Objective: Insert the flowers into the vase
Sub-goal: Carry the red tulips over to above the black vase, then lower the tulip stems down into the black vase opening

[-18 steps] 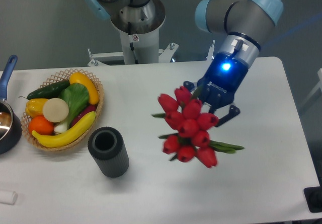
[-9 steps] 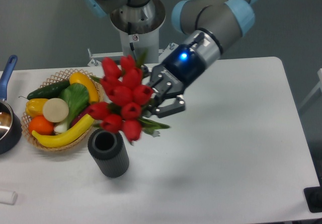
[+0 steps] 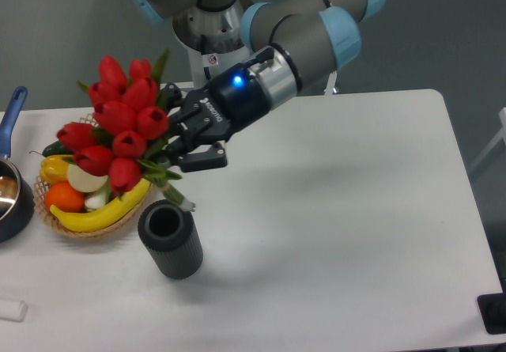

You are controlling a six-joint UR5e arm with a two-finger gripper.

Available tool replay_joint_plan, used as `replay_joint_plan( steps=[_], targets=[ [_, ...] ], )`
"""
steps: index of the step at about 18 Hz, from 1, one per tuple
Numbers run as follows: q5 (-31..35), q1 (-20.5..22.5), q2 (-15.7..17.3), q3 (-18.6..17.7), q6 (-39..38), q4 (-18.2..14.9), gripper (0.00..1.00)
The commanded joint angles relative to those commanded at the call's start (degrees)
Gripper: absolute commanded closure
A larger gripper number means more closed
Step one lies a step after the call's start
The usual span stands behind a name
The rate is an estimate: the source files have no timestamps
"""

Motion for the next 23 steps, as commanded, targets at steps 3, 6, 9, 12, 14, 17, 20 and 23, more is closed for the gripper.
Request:
replay_joint_plan(
  steps=[3,6,9,12,14,17,20,23],
  targets=[
    [-0.4,-0.4,-0.8,-0.4,0.6,0.0,0.72],
    [-0.9,-0.6,-1.0,-0.7,0.9,0.0,0.72],
    [-1.0,-0.8,-1.7,-1.0,1.0,0.0,0.71],
    [-1.2,-0.8,-2.2,-1.8,0.9,0.0,0.71],
    [-1.3,-0.9,-2.6,-2.4,0.9,0.0,0.71],
    [-1.3,-0.8,-3.1,-2.6,0.9,0.0,0.71],
    [-1.2,-0.7,-4.3,-3.1,1.0,-0.1,0.71],
    [-1.1,-0.7,-6.1,-3.2,1.0,-0.1,0.71]
  ],
)
